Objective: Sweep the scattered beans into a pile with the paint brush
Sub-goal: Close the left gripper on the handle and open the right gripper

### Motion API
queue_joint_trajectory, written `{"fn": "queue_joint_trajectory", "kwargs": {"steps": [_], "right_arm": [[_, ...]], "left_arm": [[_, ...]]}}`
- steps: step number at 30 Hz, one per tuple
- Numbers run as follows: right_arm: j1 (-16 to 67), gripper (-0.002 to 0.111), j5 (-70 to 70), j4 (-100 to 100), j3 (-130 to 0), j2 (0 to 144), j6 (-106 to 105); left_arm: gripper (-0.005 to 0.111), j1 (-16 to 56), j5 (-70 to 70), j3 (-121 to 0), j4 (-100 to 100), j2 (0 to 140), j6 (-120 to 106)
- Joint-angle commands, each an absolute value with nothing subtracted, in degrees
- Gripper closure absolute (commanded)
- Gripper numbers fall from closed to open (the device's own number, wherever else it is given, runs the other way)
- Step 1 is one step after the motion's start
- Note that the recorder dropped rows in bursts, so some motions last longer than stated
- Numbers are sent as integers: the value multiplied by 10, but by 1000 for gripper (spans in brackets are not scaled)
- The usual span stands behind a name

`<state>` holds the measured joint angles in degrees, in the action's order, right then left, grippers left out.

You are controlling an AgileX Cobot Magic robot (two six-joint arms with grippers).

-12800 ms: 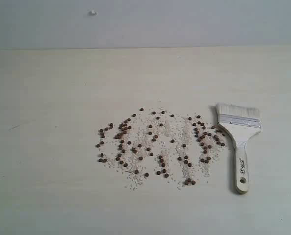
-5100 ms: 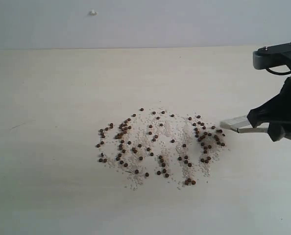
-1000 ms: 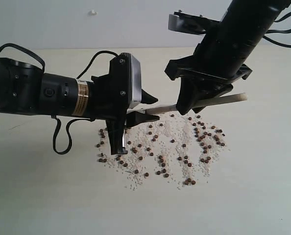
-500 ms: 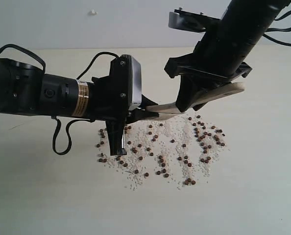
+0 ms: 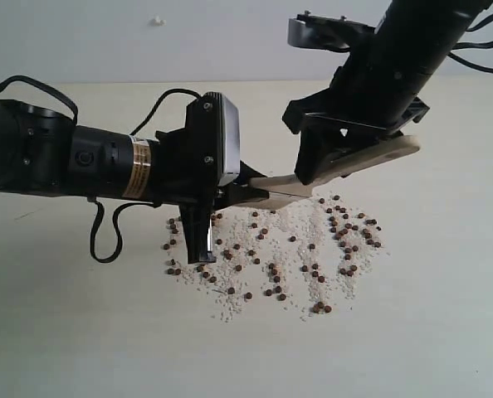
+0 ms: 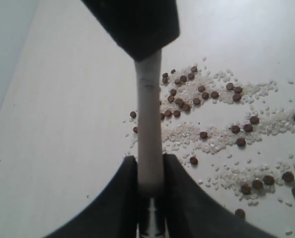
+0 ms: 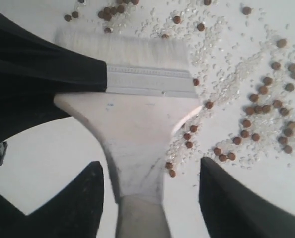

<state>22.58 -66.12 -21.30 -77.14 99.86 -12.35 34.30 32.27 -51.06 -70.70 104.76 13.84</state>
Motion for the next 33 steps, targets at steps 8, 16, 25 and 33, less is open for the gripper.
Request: {"fn": "queue_joint_trajectory", "kwargs": {"steps": [8, 16, 25, 33], "right_arm": [[227, 54, -532, -151, -776, 929, -72], [227, 57, -475, -86, -774, 841, -25], [227, 86, -323, -53, -629, 592, 6], [227, 108, -204, -63, -421, 370, 18]], "left_arm": [[107, 347, 329, -515, -699, 1047, 169], [107, 346, 336, -515, -721, 1046, 251], [107, 284, 433, -515, -823, 1023, 456], [107, 251, 578, -515, -835, 1024, 541]]}}
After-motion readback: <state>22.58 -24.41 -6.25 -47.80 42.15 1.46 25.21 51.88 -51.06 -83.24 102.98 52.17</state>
